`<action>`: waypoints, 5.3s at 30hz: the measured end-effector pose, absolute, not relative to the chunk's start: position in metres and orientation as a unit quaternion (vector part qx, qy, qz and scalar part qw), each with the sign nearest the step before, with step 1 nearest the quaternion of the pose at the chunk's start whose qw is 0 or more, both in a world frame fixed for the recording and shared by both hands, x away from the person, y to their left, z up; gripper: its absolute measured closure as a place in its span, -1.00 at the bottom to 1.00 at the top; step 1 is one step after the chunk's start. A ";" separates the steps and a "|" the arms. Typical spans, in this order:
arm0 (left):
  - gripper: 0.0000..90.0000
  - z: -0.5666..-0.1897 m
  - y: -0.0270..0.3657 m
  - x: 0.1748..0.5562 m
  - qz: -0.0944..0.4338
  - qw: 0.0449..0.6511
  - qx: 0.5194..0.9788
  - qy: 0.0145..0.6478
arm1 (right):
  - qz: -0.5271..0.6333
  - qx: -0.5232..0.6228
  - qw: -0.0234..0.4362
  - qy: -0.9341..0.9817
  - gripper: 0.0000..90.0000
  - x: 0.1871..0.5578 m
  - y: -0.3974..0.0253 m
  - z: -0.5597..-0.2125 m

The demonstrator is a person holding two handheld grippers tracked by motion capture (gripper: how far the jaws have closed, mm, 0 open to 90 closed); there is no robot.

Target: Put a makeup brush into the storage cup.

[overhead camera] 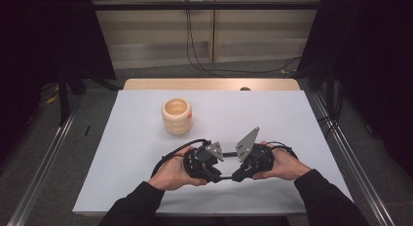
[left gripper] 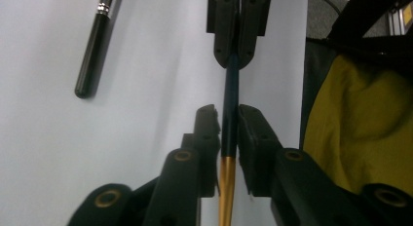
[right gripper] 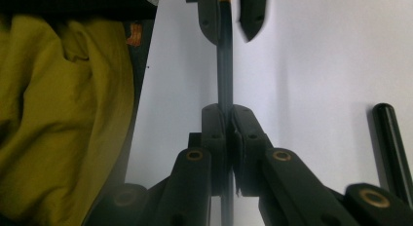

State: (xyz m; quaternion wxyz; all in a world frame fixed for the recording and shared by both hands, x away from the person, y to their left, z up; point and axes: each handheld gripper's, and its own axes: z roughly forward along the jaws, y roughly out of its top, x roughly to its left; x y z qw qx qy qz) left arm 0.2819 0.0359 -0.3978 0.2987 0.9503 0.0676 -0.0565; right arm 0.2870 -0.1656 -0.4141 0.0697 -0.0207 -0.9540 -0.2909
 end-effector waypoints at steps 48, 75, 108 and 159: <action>-0.93 -0.388 0.101 0.280 0.043 0.470 0.859 0.197 | -0.349 -0.152 0.034 -0.924 0.90 0.283 -0.192 -0.423; -0.94 -0.387 0.106 0.278 0.081 0.548 0.810 0.191 | -0.503 -0.170 -0.008 -0.847 0.90 0.277 -0.211 -0.412; -0.89 -0.379 0.085 0.270 0.059 0.615 0.765 0.182 | -0.613 -0.160 -0.005 -0.774 0.90 0.275 -0.215 -0.403; 0.86 -0.373 0.076 0.277 0.008 0.627 0.753 0.197 | -0.585 -0.160 -0.012 -0.795 0.86 0.273 -0.196 -0.423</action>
